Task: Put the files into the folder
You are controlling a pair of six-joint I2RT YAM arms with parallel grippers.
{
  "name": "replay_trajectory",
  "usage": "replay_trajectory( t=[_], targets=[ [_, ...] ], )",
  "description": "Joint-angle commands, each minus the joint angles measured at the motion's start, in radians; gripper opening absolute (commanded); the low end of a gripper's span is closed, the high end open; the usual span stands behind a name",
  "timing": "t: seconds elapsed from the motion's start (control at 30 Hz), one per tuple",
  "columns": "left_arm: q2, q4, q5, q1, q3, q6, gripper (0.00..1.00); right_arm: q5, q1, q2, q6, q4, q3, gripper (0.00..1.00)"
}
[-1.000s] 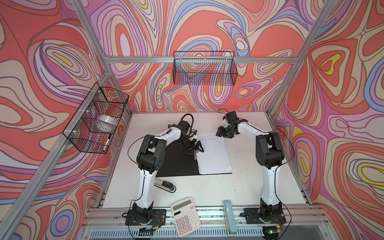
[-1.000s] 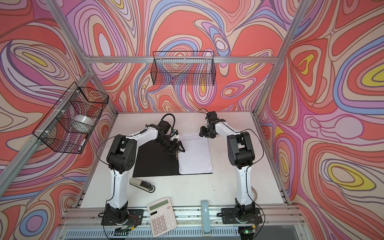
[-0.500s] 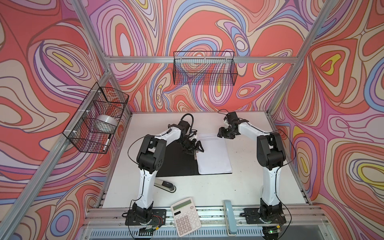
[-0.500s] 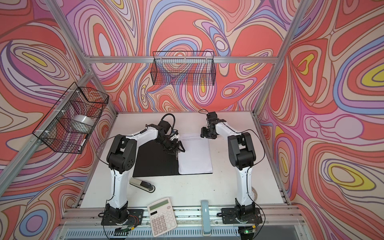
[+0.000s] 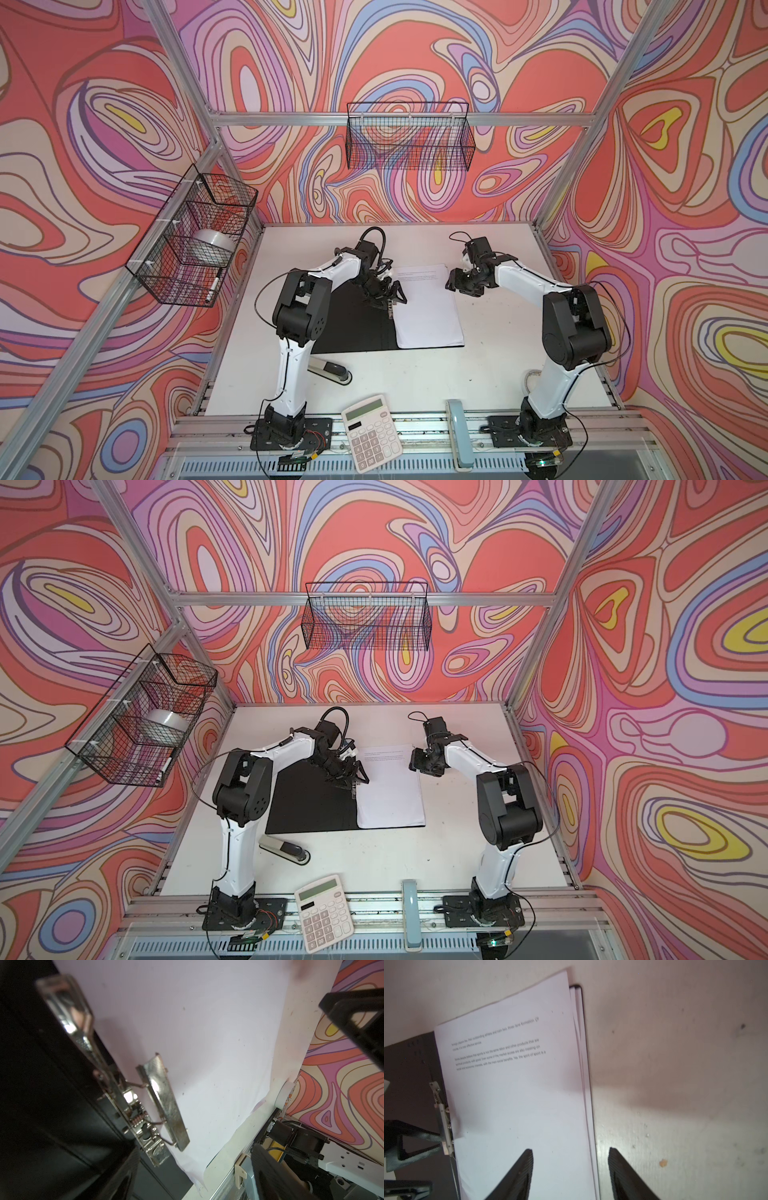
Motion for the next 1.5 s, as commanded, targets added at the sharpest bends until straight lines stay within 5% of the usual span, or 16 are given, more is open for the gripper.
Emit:
replay_trajectory(
  t=[0.0, 0.8, 1.07, 1.47],
  targets=[
    [0.013, -0.033, 0.022, 0.005, 0.023, 0.017, 0.85, -0.040, 0.014, -0.085, 0.069, 0.035, -0.087, 0.61],
    [0.029, -0.024, 0.025, 0.003, 0.008, 0.023, 0.85, -0.040, 0.100, -0.110, 0.136, 0.036, -0.241, 0.61],
    [0.021, -0.027, 0.024, 0.004, 0.008, 0.025, 0.85, 0.104, 0.102, -0.187, 0.133, -0.030, -0.218, 0.61],
    [0.025, -0.024, 0.027, 0.003, 0.002, 0.020, 0.85, 0.022, 0.103, -0.152, 0.156, -0.019, -0.250, 0.61]
  ],
)
